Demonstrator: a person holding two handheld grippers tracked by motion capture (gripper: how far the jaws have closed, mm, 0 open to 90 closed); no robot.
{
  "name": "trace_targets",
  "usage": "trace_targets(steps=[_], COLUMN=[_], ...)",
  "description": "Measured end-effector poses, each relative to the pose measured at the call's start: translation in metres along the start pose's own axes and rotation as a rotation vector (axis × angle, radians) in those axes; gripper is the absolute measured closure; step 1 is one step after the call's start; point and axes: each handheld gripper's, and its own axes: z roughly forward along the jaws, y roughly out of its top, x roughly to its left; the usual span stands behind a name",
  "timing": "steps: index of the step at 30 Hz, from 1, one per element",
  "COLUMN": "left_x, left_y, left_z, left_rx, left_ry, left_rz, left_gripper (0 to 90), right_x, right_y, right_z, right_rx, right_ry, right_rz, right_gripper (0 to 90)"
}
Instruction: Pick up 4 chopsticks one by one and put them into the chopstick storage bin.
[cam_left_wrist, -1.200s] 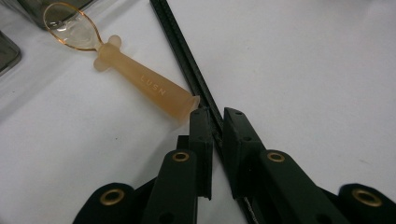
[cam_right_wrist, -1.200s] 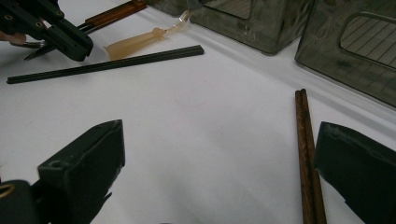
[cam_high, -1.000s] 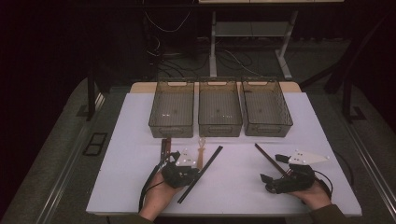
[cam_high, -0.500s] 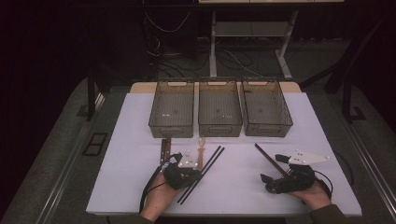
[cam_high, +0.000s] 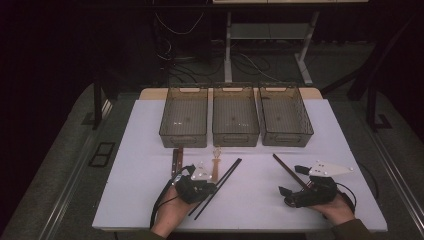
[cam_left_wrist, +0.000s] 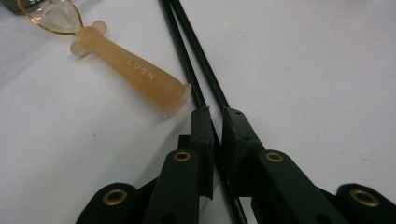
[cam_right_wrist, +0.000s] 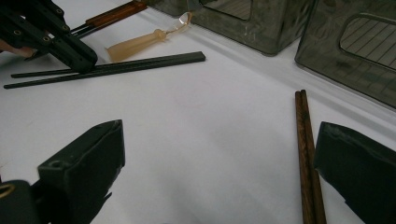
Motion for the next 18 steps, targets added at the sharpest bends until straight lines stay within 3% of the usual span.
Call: trace_targets(steps=[5, 6, 10, 18], left_x=[-0.0004, -0.0012, -0.0082, -0.0065], left_y=[-0.0010, -0.0012, -0.0019, -0.0028], left_z=[-0.0004, -0.0010, -0.0028, -0.0019], left_rx=[-0.006, -0.005, 0.006, -0.002], left_ry=[0.004, 0.001, 0.045, 0.054], left_rz=[-0.023, -0.033, -0.039, -0.077], left_gripper=[82.2, 77.8, 77.2, 84.2], right_x=[0.0000, 0.0000, -0.0001, 0.0003], right_y=[0.0000, 0.0000, -0.0001, 0.0002], right_z=[-0.0001, -0.0005, -0.0009, -0.0004], right_rx=[0.000, -0.001, -0.003, -0.002], right_ry=[0.000, 0.000, -0.001, 0.000], right_rz=[-0.001, 0.002, 0.004, 0.000], right_gripper=[2.5, 2.5, 2.5, 2.5])
